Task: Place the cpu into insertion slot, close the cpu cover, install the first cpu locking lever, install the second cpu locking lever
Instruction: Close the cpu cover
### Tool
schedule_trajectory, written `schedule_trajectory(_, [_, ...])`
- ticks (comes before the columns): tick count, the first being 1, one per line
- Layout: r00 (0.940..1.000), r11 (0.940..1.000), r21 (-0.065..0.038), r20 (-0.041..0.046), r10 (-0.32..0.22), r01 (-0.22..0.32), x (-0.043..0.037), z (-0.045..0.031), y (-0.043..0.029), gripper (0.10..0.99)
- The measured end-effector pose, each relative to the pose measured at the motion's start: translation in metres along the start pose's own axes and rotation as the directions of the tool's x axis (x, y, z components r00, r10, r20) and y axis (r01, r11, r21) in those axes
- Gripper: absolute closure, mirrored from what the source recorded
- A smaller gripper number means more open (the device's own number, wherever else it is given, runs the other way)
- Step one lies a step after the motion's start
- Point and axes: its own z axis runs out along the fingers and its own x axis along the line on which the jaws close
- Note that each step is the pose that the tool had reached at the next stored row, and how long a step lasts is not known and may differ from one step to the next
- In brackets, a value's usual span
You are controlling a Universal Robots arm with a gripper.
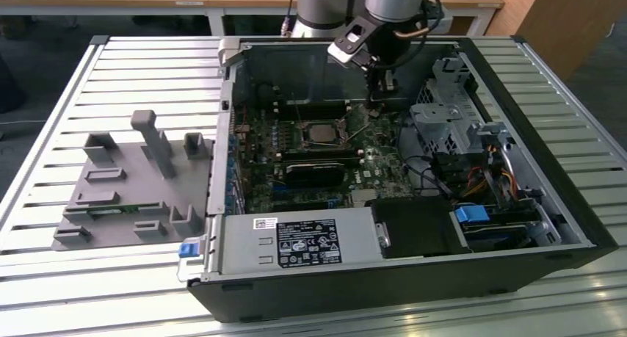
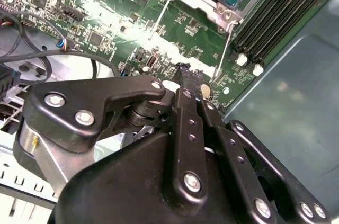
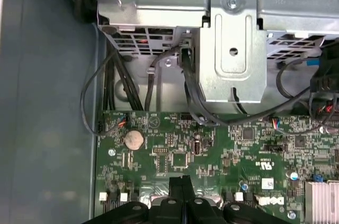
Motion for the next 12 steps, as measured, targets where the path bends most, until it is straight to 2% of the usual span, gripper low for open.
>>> schedule_trajectory(8, [1.0,1.0,0.003,0.0022,0.0,0.0,0.0013,0.0034,0.0085,0.98])
schedule_trajectory(12, [1.0,1.0,0.005,0.0025,0.0,0.0,0.0014,0.0072,0.0104,0.98])
